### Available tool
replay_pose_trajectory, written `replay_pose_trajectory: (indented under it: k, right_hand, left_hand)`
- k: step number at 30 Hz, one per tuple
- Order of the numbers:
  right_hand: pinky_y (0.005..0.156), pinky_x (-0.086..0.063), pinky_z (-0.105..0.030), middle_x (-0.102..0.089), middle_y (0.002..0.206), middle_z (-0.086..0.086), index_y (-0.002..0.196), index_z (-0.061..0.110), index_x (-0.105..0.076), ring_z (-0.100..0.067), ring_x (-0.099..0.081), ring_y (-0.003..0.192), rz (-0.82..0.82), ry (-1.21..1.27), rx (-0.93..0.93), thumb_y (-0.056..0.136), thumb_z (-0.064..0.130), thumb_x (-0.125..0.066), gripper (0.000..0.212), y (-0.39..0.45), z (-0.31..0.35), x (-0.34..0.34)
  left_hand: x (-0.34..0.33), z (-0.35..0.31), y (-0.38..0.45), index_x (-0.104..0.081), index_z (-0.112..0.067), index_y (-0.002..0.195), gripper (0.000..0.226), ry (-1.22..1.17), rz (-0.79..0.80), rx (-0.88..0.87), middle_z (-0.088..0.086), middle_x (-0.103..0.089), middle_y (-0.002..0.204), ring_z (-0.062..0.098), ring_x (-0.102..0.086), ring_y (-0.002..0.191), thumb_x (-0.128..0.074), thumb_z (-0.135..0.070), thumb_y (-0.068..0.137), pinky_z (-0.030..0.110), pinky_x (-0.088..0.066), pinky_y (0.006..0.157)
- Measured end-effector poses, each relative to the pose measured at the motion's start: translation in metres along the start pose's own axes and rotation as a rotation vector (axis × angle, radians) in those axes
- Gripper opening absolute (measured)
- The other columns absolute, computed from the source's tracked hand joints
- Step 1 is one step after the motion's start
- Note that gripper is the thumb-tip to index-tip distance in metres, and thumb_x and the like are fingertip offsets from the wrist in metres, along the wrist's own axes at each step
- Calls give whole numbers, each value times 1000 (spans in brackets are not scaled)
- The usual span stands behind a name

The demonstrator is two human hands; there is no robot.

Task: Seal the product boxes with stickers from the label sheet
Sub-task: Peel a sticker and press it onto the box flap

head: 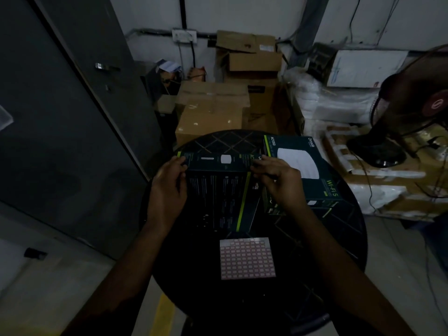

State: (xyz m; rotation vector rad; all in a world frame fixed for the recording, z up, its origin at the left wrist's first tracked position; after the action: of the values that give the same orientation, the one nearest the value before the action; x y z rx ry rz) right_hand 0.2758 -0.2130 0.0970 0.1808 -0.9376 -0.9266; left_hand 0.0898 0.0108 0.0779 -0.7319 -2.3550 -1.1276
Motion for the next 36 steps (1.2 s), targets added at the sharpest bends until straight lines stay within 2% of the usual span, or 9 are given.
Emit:
replay_pose_trajectory:
  k: [5,12,17,20,22,24,28,30,36]
  right_hand:
    - [101,-52,-28,-74,103,5,89,18,-79,-11,-68,110,-204,117,-150,78,-4,-79,25,-8,1,-1]
    - [81,-44,-1,-70,95,13,85,18,-80,4,-63,88,-240,76,-245,73,9,-86,16,-15,4,3]
    - [95,-53,-20,-71,119,6,114,13,-75,-1,-66,110,-250,205,-166,90,-7,-62,34,-38,-2,1]
    - [88,-57,-23,-74,105,4,125,18,-67,-6,-70,94,-213,257,-353,92,-4,-58,40,-78,-35,-29]
    - [89,-56,-33,-75,100,-3,115,18,-71,-17,-71,92,-41,113,-534,93,3,-61,28,-110,-76,-58]
    - [99,-49,-36,-72,117,-10,119,11,-69,-28,-67,111,324,-28,-653,92,16,-69,28,-147,-113,-89]
    - [110,-39,-48,-46,150,-7,151,17,-39,-32,-39,139,726,-326,-566,78,45,-79,87,-194,-145,-121]
    - [108,-40,-51,-38,152,-3,155,22,-28,-29,-32,141,837,-415,-596,76,49,-79,98,-198,-149,-127]
    - [97,-45,-43,-38,139,-2,137,22,-42,-25,-36,130,852,-560,-512,75,55,-76,78,-198,-158,-135]
  left_hand:
    - [-20,-31,-8,-46,3,133,50,316,90,-2,22,-44,146,33,-30,145,-54,-8,85,46,-24,121]
    - [-72,-78,-22,-24,-11,155,85,472,379,-273,9,-17,164,24,-2,154,-60,-24,80,50,-6,124]
    - [-77,-79,-20,-21,-15,156,90,450,386,-259,4,-17,165,21,-6,153,-63,-26,77,47,-7,124]
    - [-75,-79,-14,-22,-17,156,89,476,399,-271,2,-20,164,21,-10,153,-63,-24,77,46,-10,123]
    - [-73,-79,-14,-23,-17,156,87,497,401,-269,2,-21,163,21,-13,152,-62,-24,78,45,-11,123]
    - [-73,-81,-17,-23,-18,156,85,524,390,-264,1,-21,163,21,-15,152,-60,-25,80,44,-11,123]
    - [-73,-85,-23,-19,-19,157,81,594,374,-257,1,-22,163,23,-20,150,-55,-32,86,43,-14,122]
    - [-73,-86,-23,-15,-18,158,84,618,391,-267,2,-20,164,24,-19,150,-54,-33,86,44,-15,121]
    - [-72,-86,-13,-11,-16,158,93,644,449,-285,4,-20,163,27,-20,149,-57,-38,80,45,-17,121]
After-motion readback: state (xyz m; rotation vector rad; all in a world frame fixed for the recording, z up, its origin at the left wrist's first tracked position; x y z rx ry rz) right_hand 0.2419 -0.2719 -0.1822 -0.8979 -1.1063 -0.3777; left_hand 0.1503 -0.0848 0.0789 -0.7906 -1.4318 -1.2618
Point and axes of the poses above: each hand's wrist, its own y-axis towards the middle knuckle, its own x-axis out of the back of the hand, z = x × y, the point moved 6 cm from there along y, towards the middle knuckle
